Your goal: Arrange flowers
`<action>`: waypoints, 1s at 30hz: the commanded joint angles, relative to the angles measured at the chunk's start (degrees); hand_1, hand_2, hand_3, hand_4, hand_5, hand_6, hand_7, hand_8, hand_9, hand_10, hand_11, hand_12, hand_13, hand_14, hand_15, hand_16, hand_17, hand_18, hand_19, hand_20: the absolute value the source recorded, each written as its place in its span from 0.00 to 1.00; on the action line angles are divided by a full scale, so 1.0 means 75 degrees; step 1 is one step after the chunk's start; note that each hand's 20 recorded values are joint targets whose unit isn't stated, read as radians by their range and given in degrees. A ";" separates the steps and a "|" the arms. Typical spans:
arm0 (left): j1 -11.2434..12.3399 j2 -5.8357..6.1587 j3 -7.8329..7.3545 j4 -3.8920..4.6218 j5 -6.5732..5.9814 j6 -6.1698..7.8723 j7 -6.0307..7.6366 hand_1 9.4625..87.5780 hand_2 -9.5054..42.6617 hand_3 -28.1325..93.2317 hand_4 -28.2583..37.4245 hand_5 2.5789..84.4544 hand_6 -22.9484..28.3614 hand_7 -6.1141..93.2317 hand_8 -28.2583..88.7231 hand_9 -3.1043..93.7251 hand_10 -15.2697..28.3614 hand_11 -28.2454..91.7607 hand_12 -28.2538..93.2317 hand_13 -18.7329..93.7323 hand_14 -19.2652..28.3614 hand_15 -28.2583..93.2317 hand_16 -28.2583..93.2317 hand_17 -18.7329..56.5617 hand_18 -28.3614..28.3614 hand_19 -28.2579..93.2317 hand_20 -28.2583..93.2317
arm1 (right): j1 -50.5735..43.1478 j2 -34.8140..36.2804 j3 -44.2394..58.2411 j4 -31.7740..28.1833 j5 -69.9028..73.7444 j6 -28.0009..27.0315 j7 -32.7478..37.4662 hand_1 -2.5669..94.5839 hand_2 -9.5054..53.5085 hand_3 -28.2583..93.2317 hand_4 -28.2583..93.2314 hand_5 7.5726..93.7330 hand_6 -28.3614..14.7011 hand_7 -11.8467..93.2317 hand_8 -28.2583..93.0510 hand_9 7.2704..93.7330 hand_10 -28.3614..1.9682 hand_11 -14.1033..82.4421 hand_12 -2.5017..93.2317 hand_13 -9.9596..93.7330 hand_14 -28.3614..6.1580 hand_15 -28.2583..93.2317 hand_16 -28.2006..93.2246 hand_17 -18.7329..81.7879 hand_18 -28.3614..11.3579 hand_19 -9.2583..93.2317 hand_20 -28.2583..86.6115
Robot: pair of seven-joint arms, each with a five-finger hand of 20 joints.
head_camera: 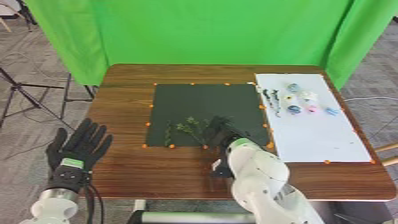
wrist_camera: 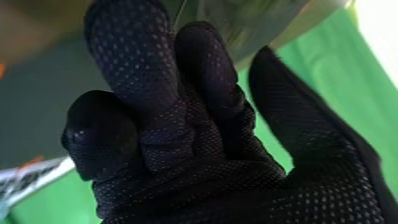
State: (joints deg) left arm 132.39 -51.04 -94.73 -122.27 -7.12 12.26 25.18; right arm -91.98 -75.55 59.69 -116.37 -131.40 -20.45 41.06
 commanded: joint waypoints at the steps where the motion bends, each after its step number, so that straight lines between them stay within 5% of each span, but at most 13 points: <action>1: 0.0115 0.0020 -0.0083 -0.0094 0.0141 -0.0116 0.0215 0.23 0.49 0.85 0.03 0.49 0.60 0.24 0.16 0.42 0.69 0.45 0.33 0.43 0.74 0.61 0.16 0.18 0.76 0.58 0.33 | 0.0184 0.1163 0.0691 0.0304 -0.1454 0.3052 -0.0155 0.28 0.35 0.84 0.10 0.63 0.47 0.57 0.12 0.80 0.26 0.30 0.19 0.90 0.51 0.63 0.47 0.76 0.26 1.00 0.54; 6: 0.0138 0.0044 -0.0100 -0.0126 0.0240 -0.0144 0.0309 0.23 0.49 0.85 0.02 0.49 0.60 0.24 0.16 0.42 0.68 0.45 0.33 0.43 0.73 0.61 0.16 0.18 0.76 0.58 0.33 | 0.0585 0.1504 0.1187 0.0772 -0.1501 0.3098 0.0309 0.30 0.23 0.84 0.09 0.62 0.43 0.35 0.17 0.70 0.21 0.28 0.19 0.84 0.47 0.66 0.45 0.71 0.23 1.00 0.53; 12: 0.0139 0.0049 -0.0050 -0.0124 0.0174 -0.0090 0.0401 0.23 0.49 0.85 0.02 0.49 0.60 0.24 0.16 0.42 0.68 0.45 0.33 0.42 0.74 0.61 0.16 0.18 0.76 0.58 0.33 | 0.1496 0.1513 0.1095 0.1674 -0.1274 0.2760 0.0516 0.33 0.12 0.83 0.07 0.57 0.37 0.25 0.17 0.60 0.20 0.26 0.17 0.81 0.45 0.67 0.43 0.69 0.20 1.00 0.52; 20: 0.0040 0.0119 0.0092 -0.0120 0.0110 -0.0107 0.0450 0.23 0.49 0.85 0.03 0.49 0.60 0.24 0.16 0.43 0.68 0.46 0.33 0.43 0.74 0.62 0.16 0.18 0.76 0.58 0.33 | 0.2664 0.1463 0.0332 0.2823 -0.1229 0.1899 0.0461 0.36 0.01 0.81 0.03 0.58 0.36 0.22 0.17 0.61 0.21 0.26 0.17 0.81 0.47 0.68 0.43 0.70 0.19 1.00 0.55; 21: 0.0005 0.0004 0.0072 -0.0120 0.0196 -0.0072 0.0331 0.23 0.49 0.85 0.03 0.49 0.60 0.24 0.16 0.43 0.68 0.46 0.33 0.43 0.74 0.62 0.16 0.18 0.76 0.58 0.33 | 0.2734 0.1470 0.0314 0.2879 -0.1132 0.1737 0.0413 0.37 0.01 0.81 0.03 0.58 0.36 0.22 0.17 0.61 0.21 0.26 0.17 0.81 0.47 0.68 0.43 0.70 0.19 1.00 0.55; 30: 0.0126 -0.0017 0.0072 -0.0135 0.0186 -0.0025 0.0329 0.23 0.49 0.85 0.02 0.49 0.60 0.25 0.16 0.43 0.68 0.46 0.33 0.43 0.74 0.62 0.16 0.18 0.76 0.58 0.33 | 0.2913 0.1558 0.0127 0.3490 -0.1466 0.1452 0.0700 0.44 0.00 0.81 0.00 0.56 0.41 0.23 0.17 0.63 0.21 0.26 0.16 0.84 0.52 0.66 0.43 0.71 0.22 1.00 0.55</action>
State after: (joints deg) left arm 132.38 -50.53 -94.04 -122.82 -5.87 12.12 28.06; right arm -70.65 -64.20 60.66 -92.36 -140.28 -8.91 44.33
